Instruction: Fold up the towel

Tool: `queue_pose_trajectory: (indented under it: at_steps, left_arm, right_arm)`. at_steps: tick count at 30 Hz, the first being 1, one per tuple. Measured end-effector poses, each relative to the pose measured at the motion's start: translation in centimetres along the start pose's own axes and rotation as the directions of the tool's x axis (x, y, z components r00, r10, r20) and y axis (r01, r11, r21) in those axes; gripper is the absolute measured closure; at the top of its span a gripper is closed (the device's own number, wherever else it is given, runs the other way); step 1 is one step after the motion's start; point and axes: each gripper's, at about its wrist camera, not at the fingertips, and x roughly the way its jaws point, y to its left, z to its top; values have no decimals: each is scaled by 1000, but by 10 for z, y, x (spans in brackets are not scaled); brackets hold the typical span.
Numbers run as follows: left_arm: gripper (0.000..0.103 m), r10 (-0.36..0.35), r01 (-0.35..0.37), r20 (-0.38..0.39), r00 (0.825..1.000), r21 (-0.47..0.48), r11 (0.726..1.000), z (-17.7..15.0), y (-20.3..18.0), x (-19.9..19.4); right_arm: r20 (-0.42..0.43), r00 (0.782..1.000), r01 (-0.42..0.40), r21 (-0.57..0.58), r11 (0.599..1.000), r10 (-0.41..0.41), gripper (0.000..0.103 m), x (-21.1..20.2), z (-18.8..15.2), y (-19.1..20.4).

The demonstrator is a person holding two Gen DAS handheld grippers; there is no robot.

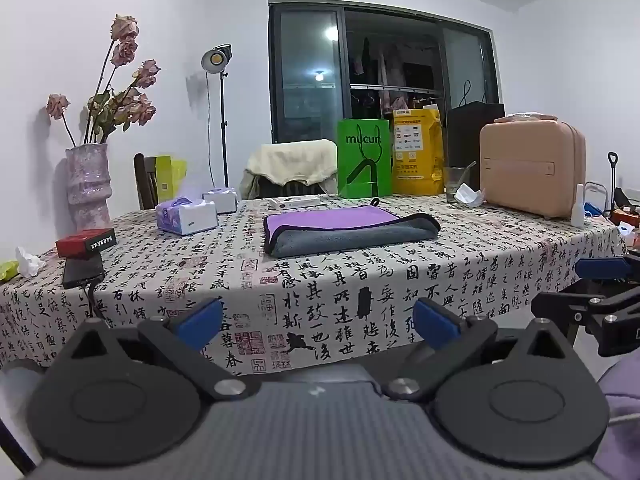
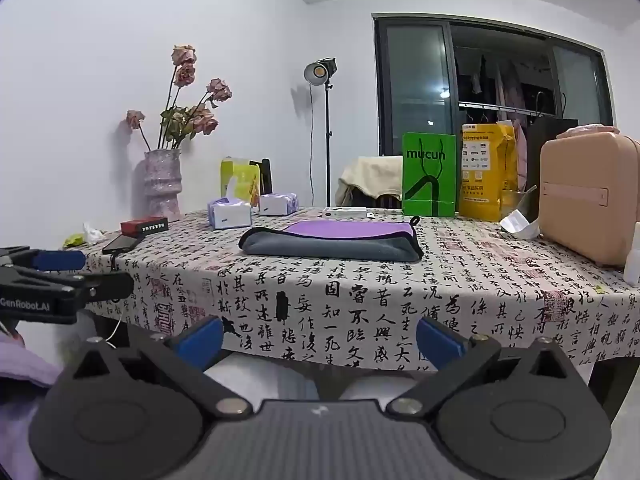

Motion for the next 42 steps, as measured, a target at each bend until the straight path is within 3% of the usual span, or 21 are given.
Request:
queue_pose_trajectory:
  at_steps: [42]
  left_arm:
    - [0,-17,17,-33,999,16,1000,-3,-6,7]
  right_arm:
    - [-28,999,17,12,1000,-16,0,5,-3,-3]
